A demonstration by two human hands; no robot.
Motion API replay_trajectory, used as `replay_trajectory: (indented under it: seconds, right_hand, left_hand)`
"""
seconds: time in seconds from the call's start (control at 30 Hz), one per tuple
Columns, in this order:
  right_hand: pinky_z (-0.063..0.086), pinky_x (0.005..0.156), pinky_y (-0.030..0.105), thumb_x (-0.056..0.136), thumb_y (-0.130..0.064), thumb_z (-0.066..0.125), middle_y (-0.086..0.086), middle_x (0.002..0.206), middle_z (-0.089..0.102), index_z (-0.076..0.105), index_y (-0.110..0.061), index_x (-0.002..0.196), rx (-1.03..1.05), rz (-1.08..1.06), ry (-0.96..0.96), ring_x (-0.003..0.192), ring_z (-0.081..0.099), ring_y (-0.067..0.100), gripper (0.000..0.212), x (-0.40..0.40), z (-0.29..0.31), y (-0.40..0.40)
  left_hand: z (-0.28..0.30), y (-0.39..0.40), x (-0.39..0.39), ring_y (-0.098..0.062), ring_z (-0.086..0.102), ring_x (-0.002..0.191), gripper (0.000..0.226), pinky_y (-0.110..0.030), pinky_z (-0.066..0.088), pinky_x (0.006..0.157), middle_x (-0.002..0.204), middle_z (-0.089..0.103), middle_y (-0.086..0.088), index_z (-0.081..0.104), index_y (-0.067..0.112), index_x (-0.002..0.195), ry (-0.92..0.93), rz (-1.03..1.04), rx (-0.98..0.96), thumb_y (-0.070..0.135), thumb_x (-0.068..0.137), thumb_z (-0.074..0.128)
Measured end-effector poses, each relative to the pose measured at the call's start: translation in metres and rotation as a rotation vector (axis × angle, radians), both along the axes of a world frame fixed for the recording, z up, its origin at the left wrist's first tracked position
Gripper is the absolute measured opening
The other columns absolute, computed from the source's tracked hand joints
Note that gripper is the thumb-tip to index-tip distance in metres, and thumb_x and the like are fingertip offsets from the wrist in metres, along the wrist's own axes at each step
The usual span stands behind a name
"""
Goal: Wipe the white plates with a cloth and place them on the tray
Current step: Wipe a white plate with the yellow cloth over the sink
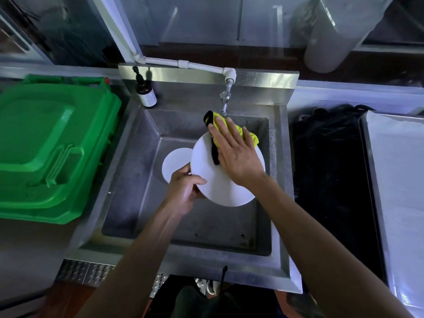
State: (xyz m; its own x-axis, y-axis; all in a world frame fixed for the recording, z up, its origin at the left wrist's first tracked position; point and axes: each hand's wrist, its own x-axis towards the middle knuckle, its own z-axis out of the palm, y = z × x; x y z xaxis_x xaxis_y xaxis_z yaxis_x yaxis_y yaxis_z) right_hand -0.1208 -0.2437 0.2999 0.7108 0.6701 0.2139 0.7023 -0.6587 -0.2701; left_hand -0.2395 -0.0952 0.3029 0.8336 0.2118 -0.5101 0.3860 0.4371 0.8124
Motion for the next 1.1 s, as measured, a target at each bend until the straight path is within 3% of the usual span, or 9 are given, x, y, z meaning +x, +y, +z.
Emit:
replay_trajectory:
  seconds: [0.23,0.47,0.63,0.77,0.9,1.0,1.1]
  right_hand:
    - [0.008,0.123,0.059,0.104,-0.019,0.033,-0.003,0.169,-0.011,-0.001,-0.025,0.161,-0.036,-0.155,0.095,0.156,-0.009,0.024,0.066,0.008,-0.011,-0.020]
    - [0.010,0.122,0.059,0.103,-0.024,0.034,-0.003,0.169,-0.006,0.004,-0.025,0.162,-0.042,-0.259,0.176,0.156,-0.005,0.023,0.066,-0.019,-0.030,-0.032]
    - [0.010,0.122,0.060,0.103,-0.027,0.032,0.000,0.169,-0.011,0.001,-0.023,0.161,-0.064,-0.238,0.236,0.155,-0.009,0.025,0.066,-0.051,-0.044,-0.028]
    - [0.012,0.121,0.060,0.101,-0.025,0.033,0.002,0.168,-0.016,-0.004,-0.022,0.161,-0.069,-0.169,0.235,0.155,-0.012,0.028,0.071,-0.071,-0.042,-0.014]
    - [0.015,0.120,0.061,0.095,-0.024,0.034,0.003,0.169,-0.011,-0.002,-0.020,0.161,-0.061,-0.093,0.186,0.155,-0.007,0.031,0.075,-0.084,-0.030,0.005]
    - [0.013,0.121,0.061,0.098,-0.023,0.044,0.002,0.169,-0.010,0.001,-0.021,0.161,-0.036,-0.082,0.178,0.155,-0.007,0.031,0.076,-0.086,-0.023,0.010]
    - [0.012,0.122,0.060,0.100,-0.027,0.043,0.001,0.169,-0.008,0.004,-0.022,0.162,-0.025,-0.072,0.191,0.155,-0.007,0.029,0.073,-0.088,-0.023,0.004]
  left_hand:
    - [0.001,-0.006,0.006,-0.032,0.069,0.086,0.044,-0.050,0.053,0.068,0.102,0.074,-0.012,0.076,0.017,0.098,0.010,0.086,0.011,0.001,0.060,0.061]
    - [-0.001,-0.011,0.012,-0.032,0.063,0.080,0.037,-0.049,0.048,0.067,0.091,0.071,-0.007,0.075,0.019,0.084,0.008,0.151,0.014,-0.001,0.058,0.060]
    - [0.000,-0.008,0.015,-0.028,0.069,0.090,0.043,-0.044,0.058,0.063,0.100,0.074,-0.005,0.076,0.019,0.094,0.004,0.171,0.010,-0.004,0.063,0.058]
    - [-0.003,-0.010,0.016,-0.027,0.072,0.085,0.047,-0.044,0.058,0.063,0.100,0.075,-0.010,0.076,0.014,0.102,0.022,0.172,-0.012,-0.014,0.075,0.049]
    - [-0.002,-0.010,0.018,-0.023,0.061,0.065,0.050,-0.027,0.045,0.055,0.075,0.067,-0.007,0.077,0.016,0.089,0.047,0.183,-0.006,-0.016,0.077,0.041]
    - [-0.001,-0.007,0.020,-0.014,0.058,0.056,0.053,-0.022,0.042,0.049,0.066,0.065,-0.002,0.076,0.018,0.086,0.032,0.200,-0.033,-0.017,0.079,0.037]
    - [0.001,-0.001,0.017,-0.020,0.066,0.068,0.051,-0.026,0.047,0.057,0.081,0.071,-0.009,0.078,0.016,0.094,0.017,0.174,-0.030,-0.015,0.080,0.041]
